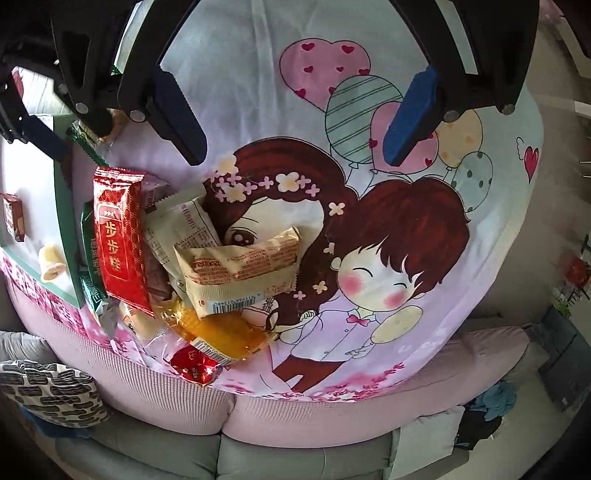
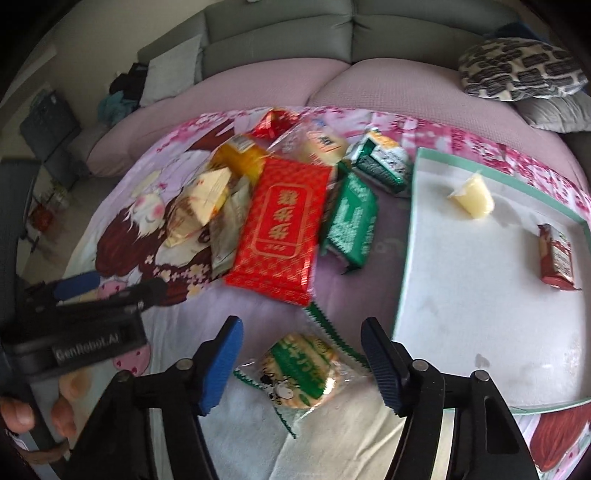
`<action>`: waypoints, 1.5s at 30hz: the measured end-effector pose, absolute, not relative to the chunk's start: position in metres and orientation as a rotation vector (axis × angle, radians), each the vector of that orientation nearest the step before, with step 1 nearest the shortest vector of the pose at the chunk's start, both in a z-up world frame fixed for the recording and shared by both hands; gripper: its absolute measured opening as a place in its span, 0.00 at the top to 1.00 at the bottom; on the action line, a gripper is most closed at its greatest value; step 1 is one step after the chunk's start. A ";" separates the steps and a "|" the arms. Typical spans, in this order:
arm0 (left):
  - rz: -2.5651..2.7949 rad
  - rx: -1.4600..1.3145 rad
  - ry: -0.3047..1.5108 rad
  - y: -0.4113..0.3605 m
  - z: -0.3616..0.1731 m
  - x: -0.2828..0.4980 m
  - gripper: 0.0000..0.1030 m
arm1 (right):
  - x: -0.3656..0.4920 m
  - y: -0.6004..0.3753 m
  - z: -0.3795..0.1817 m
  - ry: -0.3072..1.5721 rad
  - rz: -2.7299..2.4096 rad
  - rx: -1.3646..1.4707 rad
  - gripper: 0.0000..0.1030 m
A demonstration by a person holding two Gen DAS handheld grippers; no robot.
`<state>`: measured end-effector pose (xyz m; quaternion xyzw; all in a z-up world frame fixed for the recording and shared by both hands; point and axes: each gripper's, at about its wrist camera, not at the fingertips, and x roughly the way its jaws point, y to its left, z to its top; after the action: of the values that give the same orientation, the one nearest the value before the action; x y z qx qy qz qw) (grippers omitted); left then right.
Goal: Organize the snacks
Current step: 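Move the right gripper to the round cookie bag and grasp it, then lift the cookie bag with the right gripper while the left grasps the beige wafer pack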
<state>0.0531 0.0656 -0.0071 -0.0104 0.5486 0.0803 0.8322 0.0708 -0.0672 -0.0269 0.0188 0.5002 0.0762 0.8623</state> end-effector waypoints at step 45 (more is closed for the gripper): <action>0.109 -0.112 1.135 0.069 -0.001 0.061 0.07 | 0.064 -0.071 -0.049 1.148 0.099 0.059 0.52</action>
<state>0.0607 0.0687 -0.0013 -0.0529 0.5371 0.0517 0.8402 0.0641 -0.0707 -0.0488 0.0278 0.5425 0.0468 0.8383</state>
